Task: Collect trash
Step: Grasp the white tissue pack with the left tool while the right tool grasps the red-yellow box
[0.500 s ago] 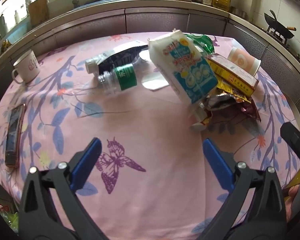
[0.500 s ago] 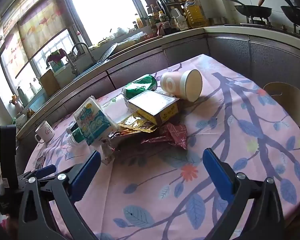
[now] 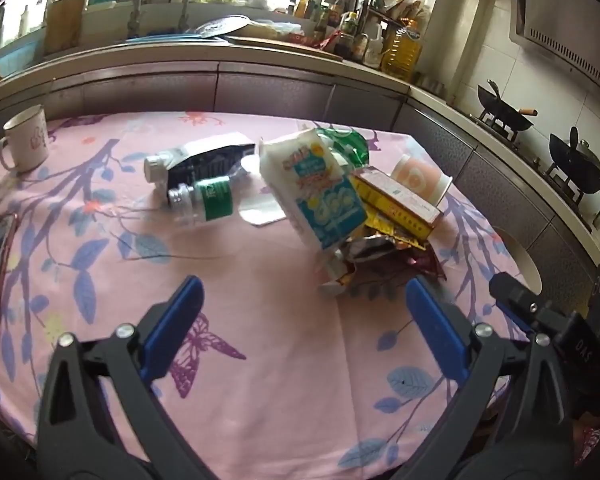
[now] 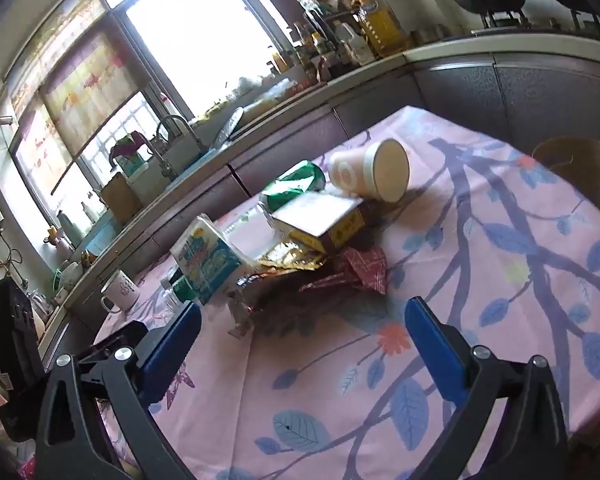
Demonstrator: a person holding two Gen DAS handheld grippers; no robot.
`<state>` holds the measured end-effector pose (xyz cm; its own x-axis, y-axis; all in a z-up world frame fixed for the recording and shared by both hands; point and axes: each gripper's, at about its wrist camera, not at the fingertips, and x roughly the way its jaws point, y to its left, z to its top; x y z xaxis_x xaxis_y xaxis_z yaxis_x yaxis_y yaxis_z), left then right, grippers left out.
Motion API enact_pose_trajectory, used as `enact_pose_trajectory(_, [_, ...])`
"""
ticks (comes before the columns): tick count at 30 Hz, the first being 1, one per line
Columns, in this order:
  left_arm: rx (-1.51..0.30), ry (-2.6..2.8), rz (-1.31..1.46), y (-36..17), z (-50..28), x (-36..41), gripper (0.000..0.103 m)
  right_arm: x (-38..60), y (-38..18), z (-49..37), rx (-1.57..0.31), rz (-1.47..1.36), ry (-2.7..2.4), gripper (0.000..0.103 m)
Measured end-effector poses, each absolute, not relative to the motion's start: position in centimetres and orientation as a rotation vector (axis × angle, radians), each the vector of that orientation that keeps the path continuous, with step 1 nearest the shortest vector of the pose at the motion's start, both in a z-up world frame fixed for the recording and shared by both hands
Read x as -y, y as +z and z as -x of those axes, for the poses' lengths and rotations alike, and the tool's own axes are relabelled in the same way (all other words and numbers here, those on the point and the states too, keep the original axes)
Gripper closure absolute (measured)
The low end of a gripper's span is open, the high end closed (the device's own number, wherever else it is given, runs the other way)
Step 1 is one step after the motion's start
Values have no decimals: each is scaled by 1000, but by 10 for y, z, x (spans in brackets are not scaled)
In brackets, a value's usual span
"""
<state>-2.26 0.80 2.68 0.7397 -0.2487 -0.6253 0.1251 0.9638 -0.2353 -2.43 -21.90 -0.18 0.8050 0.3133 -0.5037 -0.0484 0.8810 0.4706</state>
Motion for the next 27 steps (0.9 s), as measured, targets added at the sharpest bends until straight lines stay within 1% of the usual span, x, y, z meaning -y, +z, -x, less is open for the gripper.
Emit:
enact_pose_trajectory(2, [-712,-227,174,29,14,-9,6,216,0,27,-603,-455,195,7])
enact_pose_trajectory(4, [-748,-290,212,30,-3,-17,6,212,3,27,-596,-434,206,12])
enact_pose_trajectory(6, [-785,-330,263,31,-23,-25,6,209,3,17,-618,-398,234,25])
enact_pose_trajectory(7, [-790,-341,274,31,-32,-26,7,219,4,3,-645,-395,258,29])
enact_pose_trajectory(8, [-796,-366,284,31,-41,-27,11,223,4,-3,-655,-391,264,36])
enact_pose_trajectory(9, [-809,-393,298,31,-50,-27,13,227,4,-11,-659,-383,256,40])
enact_pose_trajectory(12, [-825,-445,352,25,-73,-29,13,233,6,-35,-668,-312,227,41])
enact_pose_trajectory(18, [-926,-505,533,-3,-110,-41,14,230,13,-80,-679,-187,285,41])
enact_pose_trajectory(19, [-933,-515,551,-4,-114,-40,14,228,13,-88,-684,-165,297,40])
enact_pose_trajectory(21, [-946,-535,561,-7,-120,-35,14,220,8,-102,-712,-120,314,35])
enact_pose_trajectory(22, [-956,-537,557,-9,-122,-32,14,220,5,-110,-730,-111,326,34])
enact_pose_trajectory(23, [-963,-540,551,-11,-123,-28,18,220,1,-116,-742,-106,334,33])
enact_pose_trajectory(25, [-975,-548,534,-13,-123,-22,31,216,-7,-121,-752,-93,342,31])
enact_pose_trajectory(26, [-981,-550,527,-15,-123,-19,50,215,-9,-122,-759,-86,348,31])
enact_pose_trajectory(27, [-987,-561,527,-17,-124,-17,58,214,-12,-123,-769,-85,359,37])
